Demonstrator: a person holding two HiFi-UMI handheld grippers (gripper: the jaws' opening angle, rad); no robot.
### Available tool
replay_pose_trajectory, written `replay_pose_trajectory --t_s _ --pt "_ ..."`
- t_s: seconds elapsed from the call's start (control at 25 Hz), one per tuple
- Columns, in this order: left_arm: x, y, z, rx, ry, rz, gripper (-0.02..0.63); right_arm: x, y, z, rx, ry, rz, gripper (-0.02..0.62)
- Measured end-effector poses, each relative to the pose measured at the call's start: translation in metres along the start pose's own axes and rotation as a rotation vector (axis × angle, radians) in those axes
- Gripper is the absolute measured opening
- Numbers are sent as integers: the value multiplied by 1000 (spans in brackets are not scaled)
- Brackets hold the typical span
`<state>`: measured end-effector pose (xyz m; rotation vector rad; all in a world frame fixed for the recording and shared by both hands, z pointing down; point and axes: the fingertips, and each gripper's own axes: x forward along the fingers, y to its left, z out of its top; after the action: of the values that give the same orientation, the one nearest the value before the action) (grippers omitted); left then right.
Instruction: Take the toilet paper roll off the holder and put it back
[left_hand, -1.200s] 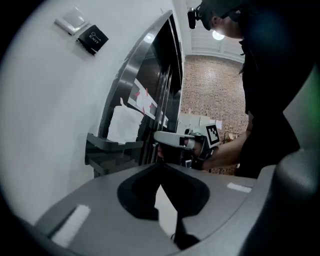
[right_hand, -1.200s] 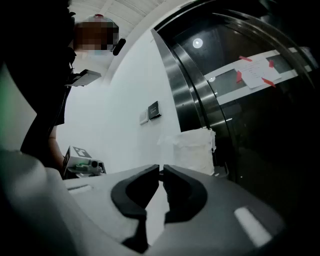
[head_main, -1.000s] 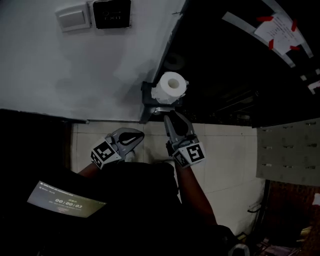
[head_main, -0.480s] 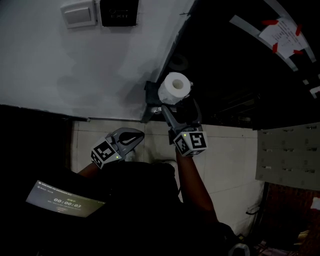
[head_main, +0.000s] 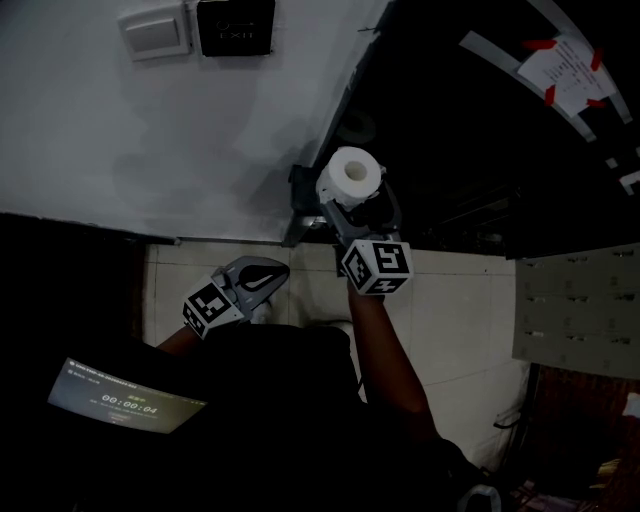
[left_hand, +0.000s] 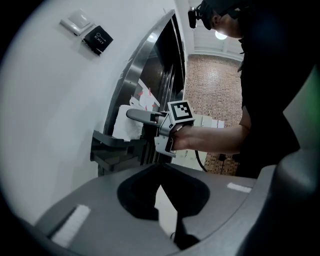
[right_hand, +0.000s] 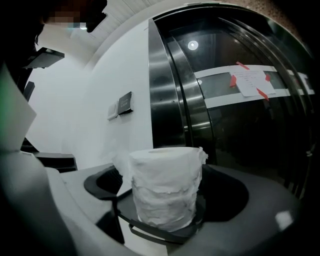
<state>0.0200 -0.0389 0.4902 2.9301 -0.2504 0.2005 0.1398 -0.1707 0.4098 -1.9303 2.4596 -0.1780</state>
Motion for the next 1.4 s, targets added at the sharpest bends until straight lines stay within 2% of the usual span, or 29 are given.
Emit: replay_pose_trajectory --t_s 0.4,0.52,1.4 --pt "-4 4 -2 -11 0 18 3 12 -6 -9 -78 89 -84 480" --pt "-6 5 -3 -12 0 24 3 12 -7 -9 -93 93 -97 433" --pt "-2 1 -2 -8 -2 4 3 -7 2 4 -80 102 -55 422"
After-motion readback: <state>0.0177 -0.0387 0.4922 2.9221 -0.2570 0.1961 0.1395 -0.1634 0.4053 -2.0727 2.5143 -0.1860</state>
